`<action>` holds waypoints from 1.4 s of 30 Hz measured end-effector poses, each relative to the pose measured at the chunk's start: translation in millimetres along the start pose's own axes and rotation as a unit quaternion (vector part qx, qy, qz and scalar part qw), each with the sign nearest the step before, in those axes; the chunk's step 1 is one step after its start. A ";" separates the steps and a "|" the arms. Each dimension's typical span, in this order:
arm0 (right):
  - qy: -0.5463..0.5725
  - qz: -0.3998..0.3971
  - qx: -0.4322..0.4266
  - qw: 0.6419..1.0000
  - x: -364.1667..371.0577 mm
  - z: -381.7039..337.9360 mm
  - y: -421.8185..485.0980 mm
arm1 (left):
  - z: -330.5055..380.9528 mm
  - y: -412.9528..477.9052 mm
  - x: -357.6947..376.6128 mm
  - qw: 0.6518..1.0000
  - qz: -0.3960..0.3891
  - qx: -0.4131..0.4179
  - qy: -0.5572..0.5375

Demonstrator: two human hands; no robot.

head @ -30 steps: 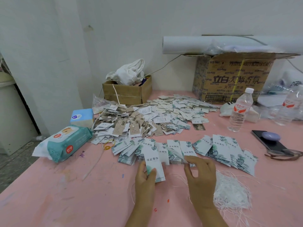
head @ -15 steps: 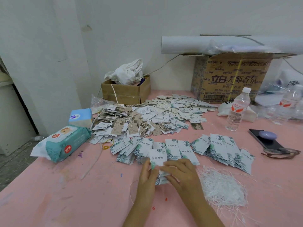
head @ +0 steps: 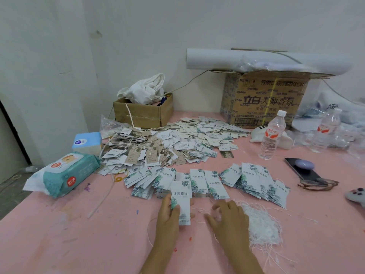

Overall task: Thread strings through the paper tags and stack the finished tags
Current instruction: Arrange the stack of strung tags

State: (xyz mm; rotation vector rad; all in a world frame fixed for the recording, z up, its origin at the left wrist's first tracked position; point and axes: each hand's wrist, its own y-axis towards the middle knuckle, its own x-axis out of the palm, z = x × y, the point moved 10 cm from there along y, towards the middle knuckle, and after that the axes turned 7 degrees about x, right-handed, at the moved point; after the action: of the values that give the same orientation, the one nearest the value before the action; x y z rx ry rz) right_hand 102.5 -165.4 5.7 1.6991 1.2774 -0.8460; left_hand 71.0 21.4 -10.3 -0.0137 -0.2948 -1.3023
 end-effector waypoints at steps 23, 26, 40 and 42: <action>0.337 -0.017 -0.104 0.935 -27.7 -35.0 -16.4 | 15.4 -4.5 13.5 0.987 -0.047 0.052 0.145; 0.294 -0.060 -0.178 0.937 -21.5 -50.8 -25.9 | 16.2 -6.5 13.2 0.991 -0.046 0.043 0.121; 0.180 0.011 -0.107 0.978 -25.9 -28.4 -15.7 | 20.4 -4.7 -0.8 1.000 0.019 0.016 0.019; 0.170 0.014 -0.064 0.983 -24.6 -19.5 -10.0 | 18.1 -2.8 -8.7 0.999 0.047 0.005 0.000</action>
State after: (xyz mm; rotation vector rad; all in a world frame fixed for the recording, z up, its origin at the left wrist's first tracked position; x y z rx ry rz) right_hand 87.2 -156.4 33.4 1.8032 1.4944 -0.4576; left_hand 62.5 32.1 4.8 -0.0193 -0.2978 -1.2082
